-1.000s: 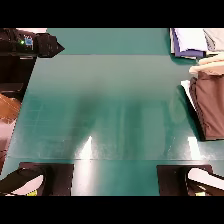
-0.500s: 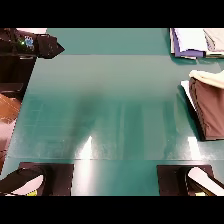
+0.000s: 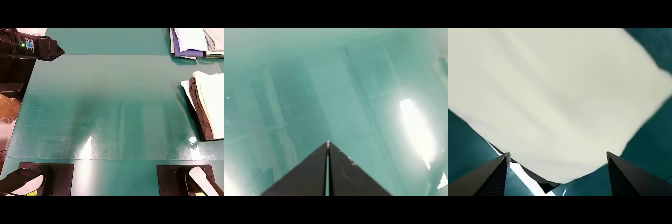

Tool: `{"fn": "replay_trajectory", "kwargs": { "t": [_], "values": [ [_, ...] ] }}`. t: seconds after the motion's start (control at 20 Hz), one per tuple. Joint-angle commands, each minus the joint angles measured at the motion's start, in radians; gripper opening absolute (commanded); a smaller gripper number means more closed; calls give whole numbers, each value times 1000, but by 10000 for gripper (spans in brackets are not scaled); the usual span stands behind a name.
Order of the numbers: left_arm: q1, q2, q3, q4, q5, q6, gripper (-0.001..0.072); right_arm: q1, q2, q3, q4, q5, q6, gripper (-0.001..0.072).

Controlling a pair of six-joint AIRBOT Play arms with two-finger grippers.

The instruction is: Fold the shirts.

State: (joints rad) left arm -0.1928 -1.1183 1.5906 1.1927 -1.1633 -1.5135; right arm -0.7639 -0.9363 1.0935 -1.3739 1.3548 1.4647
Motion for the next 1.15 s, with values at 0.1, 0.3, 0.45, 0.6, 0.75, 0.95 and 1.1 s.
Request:
{"fn": "replay_trajectory", "kwargs": {
  "t": [0.1,0.3,0.45,0.6,0.75,0.95,1.1],
  "values": [
    [0,0,0,1,2,3,27,93,9,86,170,7,1,685],
    [0,0,0,3,10,2,27,433,9,174,304,-69,1,684],
    [0,0,0,3,16,2,27,708,9,204,300,-165,0,627],
    [0,0,0,3,27,2,27,904,9,203,299,-252,0,253],
    [0,0,0,3,27,2,27,1014,9,203,299,-275,-10,19],
    [0,0,0,3,27,2,27,1035,9,203,301,-273,-12,19],
    [0,0,0,3,27,2,27,1035,9,203,301,-273,-12,19]
  ]
}}
